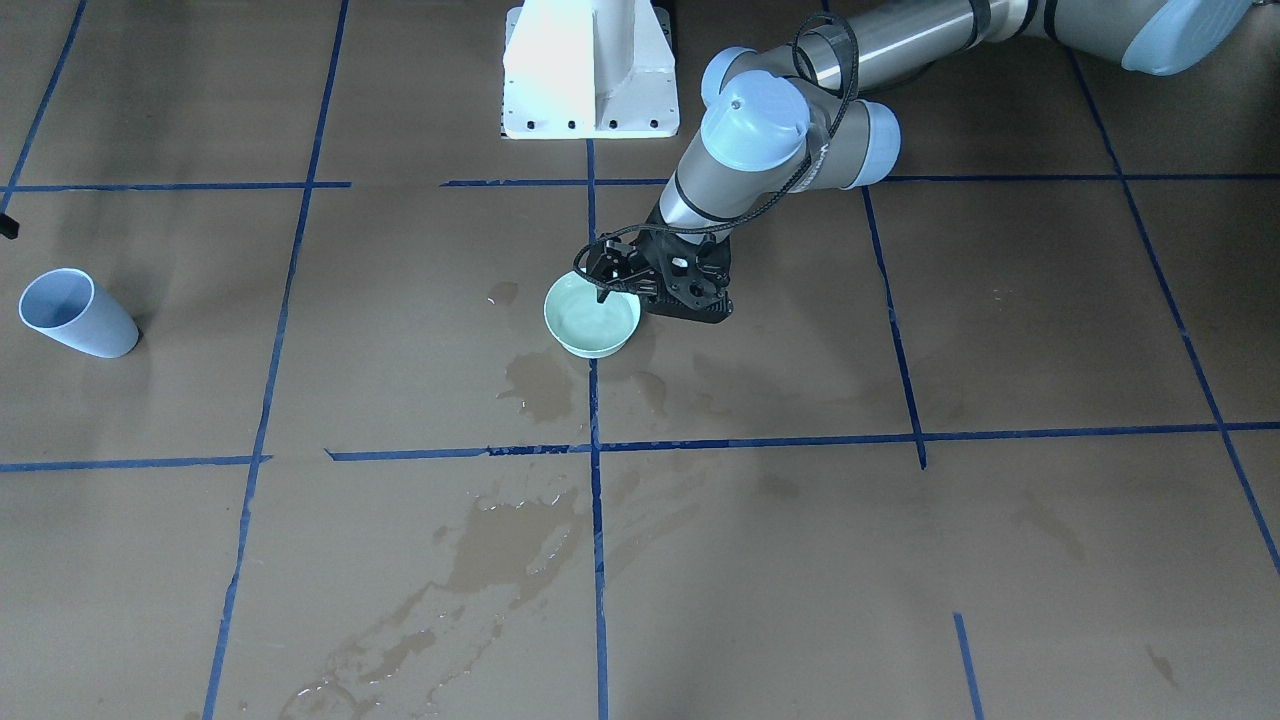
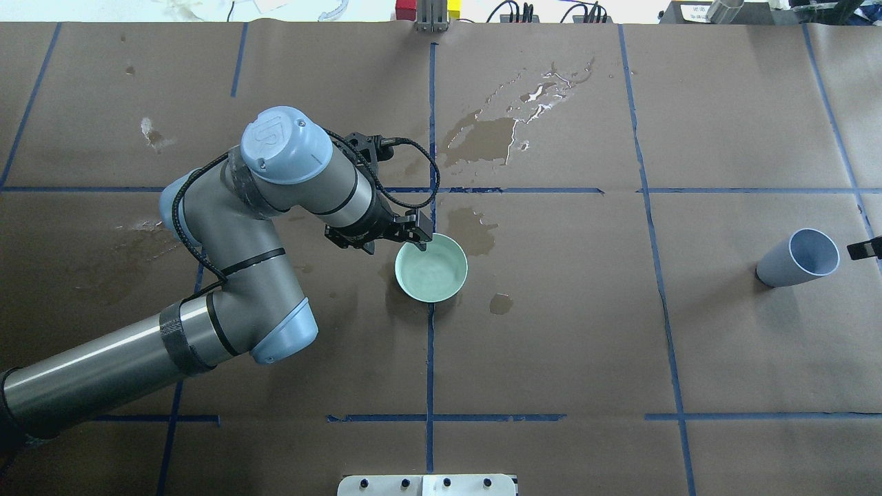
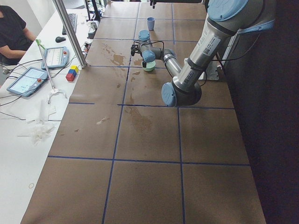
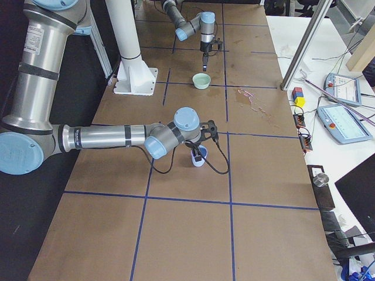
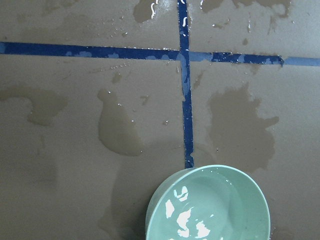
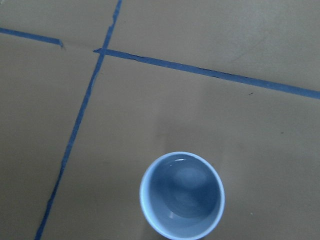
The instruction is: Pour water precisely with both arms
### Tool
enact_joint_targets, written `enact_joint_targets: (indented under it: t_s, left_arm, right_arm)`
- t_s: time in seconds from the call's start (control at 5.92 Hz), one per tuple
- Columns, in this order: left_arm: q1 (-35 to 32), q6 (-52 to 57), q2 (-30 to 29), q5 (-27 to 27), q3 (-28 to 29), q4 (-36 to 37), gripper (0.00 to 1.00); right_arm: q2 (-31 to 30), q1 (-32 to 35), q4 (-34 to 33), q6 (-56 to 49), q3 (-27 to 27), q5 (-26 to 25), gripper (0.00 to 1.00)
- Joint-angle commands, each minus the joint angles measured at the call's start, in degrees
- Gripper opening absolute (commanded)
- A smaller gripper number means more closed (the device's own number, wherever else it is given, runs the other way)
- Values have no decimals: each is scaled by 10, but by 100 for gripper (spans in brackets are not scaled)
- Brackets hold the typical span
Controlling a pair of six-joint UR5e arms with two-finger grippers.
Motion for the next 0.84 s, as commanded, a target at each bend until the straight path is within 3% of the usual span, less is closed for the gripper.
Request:
enact_joint_targets:
  t_s: [0.0,0.17,0.34,0.51,0.68]
  left_arm:
    - [-2,-2,16,0,-21,0,96]
    - [-2,-2,21,0,-29,0,96]
    - [-1,-8,21,0,-31,0,98]
    - [-1,-21,21,1,-34,1,99]
    - [-1,-21,28,11,-44,1,99]
  right_arm:
    - [-79,-98,215,96,1,-144,100]
    - [-104,-141,255,110,1,-228,100]
    - [-105,-173,282,192,0,-279,98]
    - [-128,-235,321,226,0,-374,98]
    - [-134,-276,323,243,-1,-429,98]
